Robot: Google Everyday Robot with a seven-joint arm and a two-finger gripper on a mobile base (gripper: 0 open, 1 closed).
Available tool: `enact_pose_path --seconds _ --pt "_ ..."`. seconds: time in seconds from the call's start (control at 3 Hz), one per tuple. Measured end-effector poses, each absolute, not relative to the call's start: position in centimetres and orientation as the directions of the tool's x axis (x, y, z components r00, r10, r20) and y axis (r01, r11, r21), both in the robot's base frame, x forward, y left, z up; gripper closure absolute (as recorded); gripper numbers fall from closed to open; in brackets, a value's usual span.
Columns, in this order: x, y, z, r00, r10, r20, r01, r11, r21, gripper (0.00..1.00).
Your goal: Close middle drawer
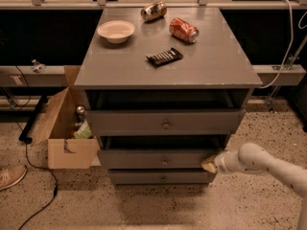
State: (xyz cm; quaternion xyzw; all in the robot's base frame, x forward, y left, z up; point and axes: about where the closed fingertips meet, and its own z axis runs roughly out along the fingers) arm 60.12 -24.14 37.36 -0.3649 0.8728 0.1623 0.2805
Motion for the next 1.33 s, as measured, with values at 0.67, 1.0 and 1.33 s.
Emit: enact_pose_path --seconds 0.67,1.0,1.33 --pt "63.4 -23.4 38.0 -0.527 -0.521 -0.671 -0.734 0.678 0.05 1.0" --pt "62.0 -24.5 38.6 -0.526 -0.532 -0.664 -0.74 0.671 0.049 1.0" --pt "59.4 -26.8 39.5 -0.55 -0.539 -0.638 -0.734 0.676 0.062 1.0"
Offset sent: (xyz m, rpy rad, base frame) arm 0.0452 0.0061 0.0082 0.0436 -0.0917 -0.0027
